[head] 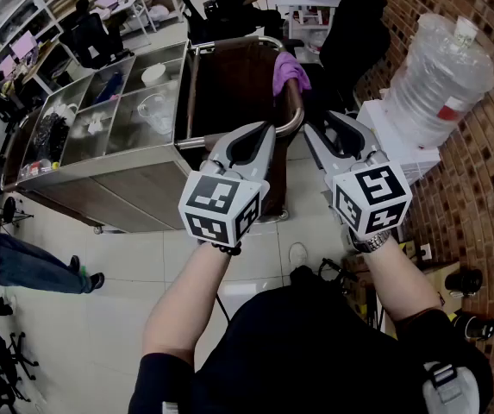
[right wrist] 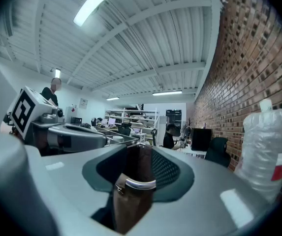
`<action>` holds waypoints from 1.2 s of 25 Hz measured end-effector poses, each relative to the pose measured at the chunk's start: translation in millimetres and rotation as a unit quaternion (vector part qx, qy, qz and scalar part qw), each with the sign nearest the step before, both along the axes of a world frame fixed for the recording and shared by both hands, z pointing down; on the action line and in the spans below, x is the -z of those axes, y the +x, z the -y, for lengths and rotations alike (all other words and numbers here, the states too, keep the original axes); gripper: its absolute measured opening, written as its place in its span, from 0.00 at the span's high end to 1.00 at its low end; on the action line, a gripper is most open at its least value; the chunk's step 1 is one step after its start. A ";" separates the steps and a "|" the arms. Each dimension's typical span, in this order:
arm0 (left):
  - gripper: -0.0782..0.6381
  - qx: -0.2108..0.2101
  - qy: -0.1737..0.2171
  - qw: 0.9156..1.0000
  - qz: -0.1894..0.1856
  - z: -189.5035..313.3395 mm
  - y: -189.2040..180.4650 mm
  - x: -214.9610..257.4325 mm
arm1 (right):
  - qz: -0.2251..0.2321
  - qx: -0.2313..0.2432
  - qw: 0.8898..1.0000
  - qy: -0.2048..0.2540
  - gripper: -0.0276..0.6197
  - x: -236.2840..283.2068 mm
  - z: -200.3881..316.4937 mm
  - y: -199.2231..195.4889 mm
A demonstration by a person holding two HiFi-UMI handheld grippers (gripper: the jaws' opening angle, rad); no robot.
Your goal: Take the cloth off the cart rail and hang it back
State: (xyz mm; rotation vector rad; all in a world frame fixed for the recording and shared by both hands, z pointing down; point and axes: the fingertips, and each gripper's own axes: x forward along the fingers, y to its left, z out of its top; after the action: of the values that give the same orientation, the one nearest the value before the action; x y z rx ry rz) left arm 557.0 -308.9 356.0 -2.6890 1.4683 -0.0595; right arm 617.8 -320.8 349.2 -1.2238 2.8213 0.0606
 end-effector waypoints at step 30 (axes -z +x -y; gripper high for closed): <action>0.89 0.052 -0.114 0.991 0.043 303.3 -7.8 -68.8 | -0.050 0.072 0.981 -0.172 0.61 -148.5 320.4 -44.8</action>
State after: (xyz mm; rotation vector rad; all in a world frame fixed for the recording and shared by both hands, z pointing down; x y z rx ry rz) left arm 549.2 -612.2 424.8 -2.7362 1.6672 -0.3666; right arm 573.0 -641.2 497.6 -1.0893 3.0921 -0.4015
